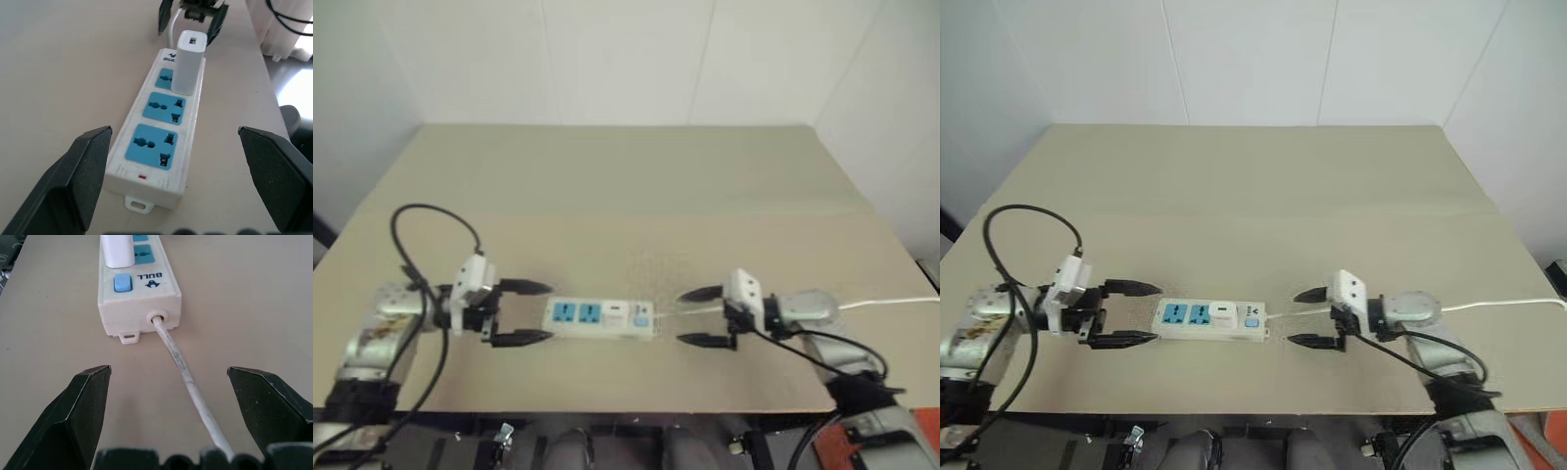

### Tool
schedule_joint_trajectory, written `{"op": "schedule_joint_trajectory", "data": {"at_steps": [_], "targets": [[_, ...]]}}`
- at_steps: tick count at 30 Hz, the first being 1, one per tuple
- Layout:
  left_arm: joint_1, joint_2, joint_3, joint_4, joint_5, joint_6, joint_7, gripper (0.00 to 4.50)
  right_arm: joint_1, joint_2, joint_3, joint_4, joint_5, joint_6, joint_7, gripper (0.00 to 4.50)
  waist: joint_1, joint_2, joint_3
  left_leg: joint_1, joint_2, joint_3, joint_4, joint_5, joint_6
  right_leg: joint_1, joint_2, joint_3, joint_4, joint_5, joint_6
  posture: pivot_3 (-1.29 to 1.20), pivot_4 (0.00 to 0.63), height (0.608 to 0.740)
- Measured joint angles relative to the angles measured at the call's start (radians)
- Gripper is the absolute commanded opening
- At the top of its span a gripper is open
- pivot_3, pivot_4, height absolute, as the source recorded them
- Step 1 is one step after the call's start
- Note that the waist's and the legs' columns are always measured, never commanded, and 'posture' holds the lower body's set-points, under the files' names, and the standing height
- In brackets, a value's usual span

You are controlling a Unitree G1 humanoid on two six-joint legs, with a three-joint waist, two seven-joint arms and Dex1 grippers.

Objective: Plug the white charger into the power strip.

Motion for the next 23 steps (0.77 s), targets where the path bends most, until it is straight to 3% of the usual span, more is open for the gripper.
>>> {"op": "schedule_joint_trajectory", "data": {"at_steps": [7,23], "targets": [[0.108,0.067,0.074,-0.101,-0.018,0.126,0.092,4.5,0.063,-0.096,-0.108,-0.043,0.045,0.037,-0.002,4.47,-0.005,-0.001,0.002,0.001,0.0,0.001,0.0,0.0,0.0,0.0,0.0,0.001,0.0,0.0,0.0,0.0,0.15,0.74],[0.151,0.078,0.124,-0.154,-0.068,0.175,0.132,4.5,0.091,-0.102,-0.14,-0.071,0.067,0.057,-0.021,4.47,-0.004,-0.001,0.004,0.0,0.0,0.001,0.0,0.0,0.0,0.0,0.0,0.001,0.0,0.0,0.0,0.0,0.15,0.74]]}}
